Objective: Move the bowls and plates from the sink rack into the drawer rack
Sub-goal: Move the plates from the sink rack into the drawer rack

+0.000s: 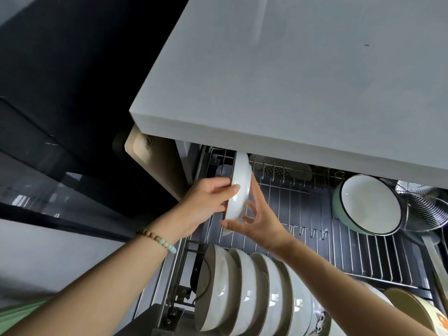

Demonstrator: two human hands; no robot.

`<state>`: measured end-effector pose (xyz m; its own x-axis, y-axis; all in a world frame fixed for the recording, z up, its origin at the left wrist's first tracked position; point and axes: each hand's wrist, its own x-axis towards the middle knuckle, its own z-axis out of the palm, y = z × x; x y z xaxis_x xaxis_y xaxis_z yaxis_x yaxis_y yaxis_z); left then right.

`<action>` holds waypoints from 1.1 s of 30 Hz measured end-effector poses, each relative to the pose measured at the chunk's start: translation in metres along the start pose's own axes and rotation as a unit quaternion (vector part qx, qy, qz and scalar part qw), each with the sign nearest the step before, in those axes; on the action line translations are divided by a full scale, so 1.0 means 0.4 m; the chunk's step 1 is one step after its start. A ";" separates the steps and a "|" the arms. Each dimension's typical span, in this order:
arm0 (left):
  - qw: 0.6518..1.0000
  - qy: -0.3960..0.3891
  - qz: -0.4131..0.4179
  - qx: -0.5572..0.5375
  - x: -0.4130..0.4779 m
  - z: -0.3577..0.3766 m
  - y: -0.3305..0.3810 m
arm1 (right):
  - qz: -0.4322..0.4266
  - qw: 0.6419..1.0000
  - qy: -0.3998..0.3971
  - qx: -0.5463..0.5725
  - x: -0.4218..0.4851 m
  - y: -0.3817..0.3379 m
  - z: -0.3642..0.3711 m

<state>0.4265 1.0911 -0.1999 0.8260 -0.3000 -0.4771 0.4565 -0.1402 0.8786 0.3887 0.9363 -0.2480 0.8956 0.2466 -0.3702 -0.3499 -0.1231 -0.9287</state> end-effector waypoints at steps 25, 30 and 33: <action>0.999 0.014 -0.037 0.025 0.069 -0.001 -0.013 | 0.009 1.000 -0.001 0.009 0.062 -0.002 -0.018; 0.999 0.025 -0.024 0.019 0.056 0.005 0.001 | 0.024 1.000 -0.008 -0.019 0.049 -0.003 -0.034; 0.999 0.050 -0.011 0.012 0.031 0.008 0.017 | 0.050 0.998 0.014 -0.043 0.010 -0.018 -0.061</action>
<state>0.4388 1.0834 -0.1999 0.8451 -0.2007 -0.4955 0.4685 -0.1686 0.8672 0.4013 0.9146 -0.2423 0.8649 0.2027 -0.4591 -0.4142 -0.2284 -0.8811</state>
